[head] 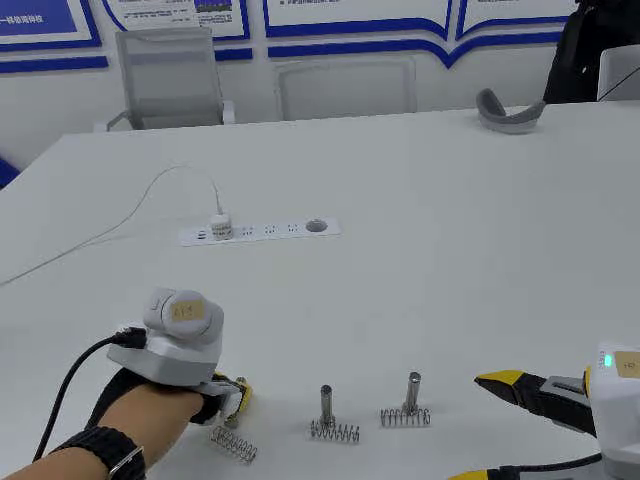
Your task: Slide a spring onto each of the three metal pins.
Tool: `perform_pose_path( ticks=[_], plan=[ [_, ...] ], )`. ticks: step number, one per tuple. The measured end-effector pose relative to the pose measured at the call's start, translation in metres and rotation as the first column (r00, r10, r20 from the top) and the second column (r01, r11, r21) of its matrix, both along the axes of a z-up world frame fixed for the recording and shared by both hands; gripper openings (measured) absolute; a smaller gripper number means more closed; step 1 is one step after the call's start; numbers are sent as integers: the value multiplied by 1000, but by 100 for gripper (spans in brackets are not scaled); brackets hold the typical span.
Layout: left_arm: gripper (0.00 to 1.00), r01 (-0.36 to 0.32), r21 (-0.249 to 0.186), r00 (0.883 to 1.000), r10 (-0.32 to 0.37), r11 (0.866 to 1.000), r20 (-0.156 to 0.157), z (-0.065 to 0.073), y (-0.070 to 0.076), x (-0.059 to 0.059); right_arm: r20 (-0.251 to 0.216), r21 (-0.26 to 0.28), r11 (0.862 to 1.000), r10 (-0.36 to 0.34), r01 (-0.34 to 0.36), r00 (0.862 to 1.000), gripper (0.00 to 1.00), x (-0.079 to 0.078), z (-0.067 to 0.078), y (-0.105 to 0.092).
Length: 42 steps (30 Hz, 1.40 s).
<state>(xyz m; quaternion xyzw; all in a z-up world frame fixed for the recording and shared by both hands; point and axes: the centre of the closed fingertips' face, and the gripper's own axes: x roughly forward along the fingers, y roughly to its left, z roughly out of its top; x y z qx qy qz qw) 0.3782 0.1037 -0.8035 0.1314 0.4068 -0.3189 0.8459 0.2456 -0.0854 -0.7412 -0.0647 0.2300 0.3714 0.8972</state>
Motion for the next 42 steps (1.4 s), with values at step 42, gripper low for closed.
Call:
perform_pose_path(
  ticks=[42],
  plan=[
    [12, 34, 92, 999, -36, 995, 19, -1, -2, 12, -2, 3, 1000, -3, 3, 1000, 78, 1, -2, -1]
  ],
)
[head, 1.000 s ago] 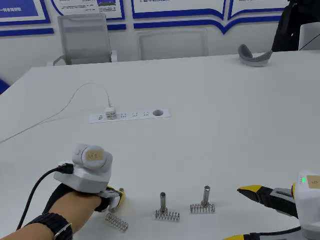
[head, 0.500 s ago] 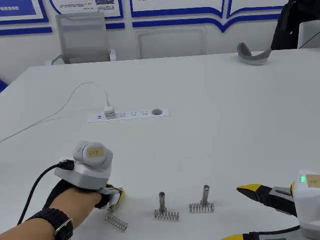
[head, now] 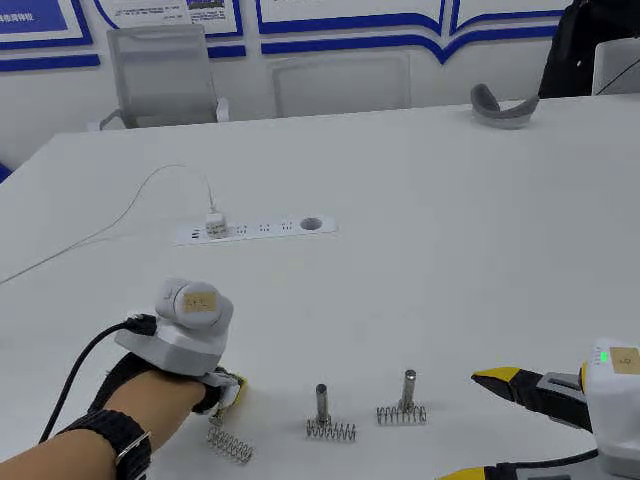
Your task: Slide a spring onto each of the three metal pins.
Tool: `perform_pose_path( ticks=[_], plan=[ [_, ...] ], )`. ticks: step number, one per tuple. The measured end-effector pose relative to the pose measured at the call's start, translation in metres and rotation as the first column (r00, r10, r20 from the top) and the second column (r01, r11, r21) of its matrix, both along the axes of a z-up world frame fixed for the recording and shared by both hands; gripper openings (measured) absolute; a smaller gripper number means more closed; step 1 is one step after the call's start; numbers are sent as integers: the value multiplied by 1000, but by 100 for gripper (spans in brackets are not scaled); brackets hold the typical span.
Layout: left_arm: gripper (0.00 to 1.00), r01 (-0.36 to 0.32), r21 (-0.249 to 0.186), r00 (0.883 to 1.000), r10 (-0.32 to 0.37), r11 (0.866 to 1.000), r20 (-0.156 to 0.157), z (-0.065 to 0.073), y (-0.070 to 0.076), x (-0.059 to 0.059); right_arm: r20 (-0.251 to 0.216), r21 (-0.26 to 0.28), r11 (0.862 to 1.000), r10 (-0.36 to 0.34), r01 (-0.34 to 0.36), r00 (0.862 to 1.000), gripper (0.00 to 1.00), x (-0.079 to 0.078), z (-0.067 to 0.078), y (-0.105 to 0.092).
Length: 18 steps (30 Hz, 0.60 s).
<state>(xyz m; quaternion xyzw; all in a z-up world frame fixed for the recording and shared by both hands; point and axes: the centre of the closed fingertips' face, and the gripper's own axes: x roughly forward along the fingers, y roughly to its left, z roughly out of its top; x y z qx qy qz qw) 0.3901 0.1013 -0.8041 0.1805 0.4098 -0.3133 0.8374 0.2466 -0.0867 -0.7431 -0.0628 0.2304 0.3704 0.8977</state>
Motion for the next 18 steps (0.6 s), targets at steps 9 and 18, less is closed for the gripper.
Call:
perform_pose_path(
  ticks=[9, 18],
  plan=[
    [11, 10, 32, 1000, -10, 999, 2, 0, -1, 0, 0, 3, 1000, 0, 0, 1000, 78, 0, 1, 0],
    [10, 15, 57, 1000, -14, 998, -6, -1, 0, -1, -1, 1, 1000, 4, -4, 1000, 78, -1, 1, 1]
  ],
)
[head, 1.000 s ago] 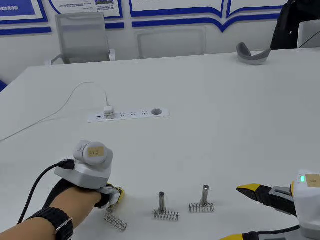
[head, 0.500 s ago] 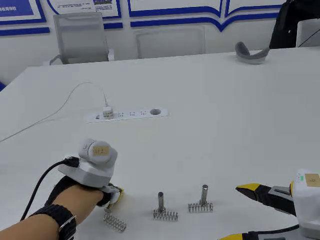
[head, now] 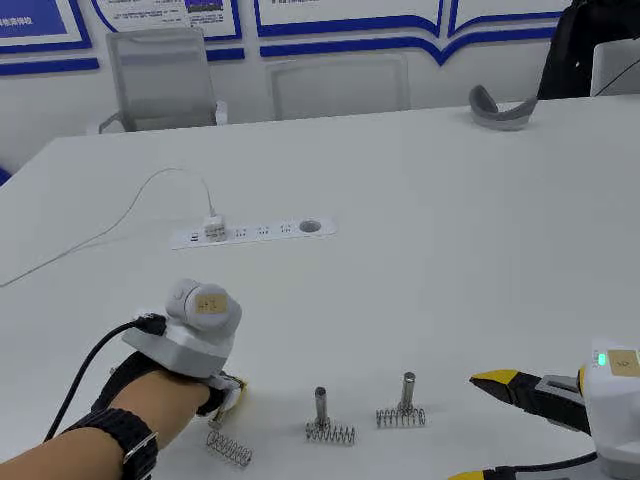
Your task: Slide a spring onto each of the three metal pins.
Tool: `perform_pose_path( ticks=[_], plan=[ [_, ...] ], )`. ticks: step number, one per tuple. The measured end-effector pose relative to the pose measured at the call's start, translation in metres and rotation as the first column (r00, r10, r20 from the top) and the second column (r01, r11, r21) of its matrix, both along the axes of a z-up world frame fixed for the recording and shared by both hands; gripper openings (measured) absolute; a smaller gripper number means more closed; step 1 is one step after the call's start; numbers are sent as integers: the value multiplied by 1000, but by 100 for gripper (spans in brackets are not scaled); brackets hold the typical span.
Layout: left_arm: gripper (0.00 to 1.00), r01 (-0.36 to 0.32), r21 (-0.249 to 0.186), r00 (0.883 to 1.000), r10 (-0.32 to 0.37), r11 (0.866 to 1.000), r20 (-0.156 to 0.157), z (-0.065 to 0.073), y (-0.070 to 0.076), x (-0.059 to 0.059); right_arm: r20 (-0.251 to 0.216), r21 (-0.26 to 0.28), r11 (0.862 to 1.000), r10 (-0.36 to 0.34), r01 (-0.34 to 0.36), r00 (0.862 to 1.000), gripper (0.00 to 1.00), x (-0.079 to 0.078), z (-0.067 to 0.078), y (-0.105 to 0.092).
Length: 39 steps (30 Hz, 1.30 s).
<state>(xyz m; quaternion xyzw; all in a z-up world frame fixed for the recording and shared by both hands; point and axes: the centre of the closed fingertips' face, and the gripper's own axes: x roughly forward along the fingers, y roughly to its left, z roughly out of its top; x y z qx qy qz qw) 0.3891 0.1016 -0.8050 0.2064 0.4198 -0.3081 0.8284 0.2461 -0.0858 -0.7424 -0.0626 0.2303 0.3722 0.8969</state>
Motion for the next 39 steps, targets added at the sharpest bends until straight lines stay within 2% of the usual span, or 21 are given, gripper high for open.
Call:
perform_pose_path(
  ticks=[7, 16, 32, 39],
  plan=[
    [9, 1, 16, 1000, -1, 1000, -3, 0, 0, 0, 2, 0, 1000, 0, 0, 1000, 78, 0, 1, 0],
    [8, 14, 33, 1000, -15, 999, 14, 0, -1, -1, 6, 1, 1000, 1, -1, 1000, 78, 1, 1, 0],
    [7, 11, 4, 1000, -11, 1000, -11, 1, -1, -9, 9, -3, 1000, 1, -1, 1000, 78, 1, 3, 1],
    [7, 11, -19, 1000, -11, 1000, -8, 9, 0, -12, 12, -7, 1000, 7, -7, 1000, 78, 1, 4, 3]
  ],
)
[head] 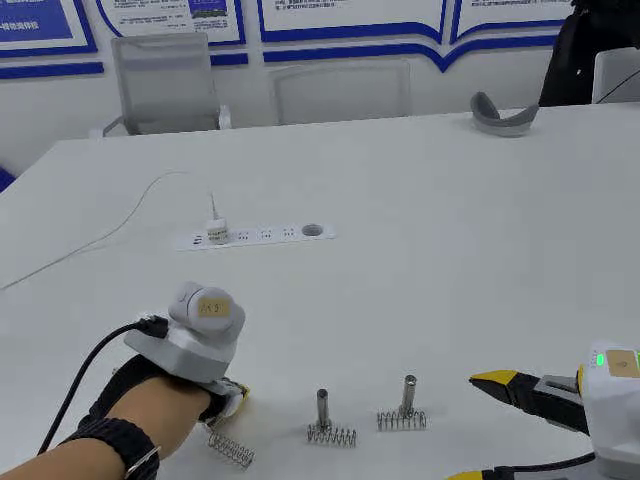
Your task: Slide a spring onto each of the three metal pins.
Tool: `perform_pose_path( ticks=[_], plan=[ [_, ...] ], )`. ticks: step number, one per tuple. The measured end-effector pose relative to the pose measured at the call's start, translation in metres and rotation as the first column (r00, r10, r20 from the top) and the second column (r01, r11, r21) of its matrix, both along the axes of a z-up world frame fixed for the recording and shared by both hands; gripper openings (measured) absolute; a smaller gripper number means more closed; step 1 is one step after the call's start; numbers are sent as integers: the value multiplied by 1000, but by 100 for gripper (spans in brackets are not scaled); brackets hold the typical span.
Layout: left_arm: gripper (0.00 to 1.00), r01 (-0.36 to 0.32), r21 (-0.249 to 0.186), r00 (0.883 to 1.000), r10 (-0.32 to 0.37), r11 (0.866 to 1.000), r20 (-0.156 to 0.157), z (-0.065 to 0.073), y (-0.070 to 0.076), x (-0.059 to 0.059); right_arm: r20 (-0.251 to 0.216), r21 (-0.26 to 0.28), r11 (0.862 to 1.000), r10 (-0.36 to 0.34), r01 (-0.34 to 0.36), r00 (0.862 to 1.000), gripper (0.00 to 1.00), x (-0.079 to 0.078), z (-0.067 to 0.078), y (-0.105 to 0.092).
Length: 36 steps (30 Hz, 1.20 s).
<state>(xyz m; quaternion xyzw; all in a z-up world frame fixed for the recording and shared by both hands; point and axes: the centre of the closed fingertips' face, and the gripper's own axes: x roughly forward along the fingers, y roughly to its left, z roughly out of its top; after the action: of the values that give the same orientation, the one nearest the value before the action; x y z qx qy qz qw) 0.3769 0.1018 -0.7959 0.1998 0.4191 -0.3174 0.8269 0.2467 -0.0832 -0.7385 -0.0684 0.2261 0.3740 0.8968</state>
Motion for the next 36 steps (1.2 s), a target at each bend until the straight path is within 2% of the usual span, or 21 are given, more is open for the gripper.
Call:
perform_pose_path(
  ticks=[27, 36],
  plan=[
    [7, -3, -62, 999, 5, 998, 36, 26, 0, -10, 12, -6, 1000, 14, -14, 1000, 78, -1, 6, 4],
    [7, -7, -84, 999, 10, 996, 35, 29, -2, -13, 13, -8, 1000, 18, -18, 1000, 78, -1, 6, 5]
  ],
)
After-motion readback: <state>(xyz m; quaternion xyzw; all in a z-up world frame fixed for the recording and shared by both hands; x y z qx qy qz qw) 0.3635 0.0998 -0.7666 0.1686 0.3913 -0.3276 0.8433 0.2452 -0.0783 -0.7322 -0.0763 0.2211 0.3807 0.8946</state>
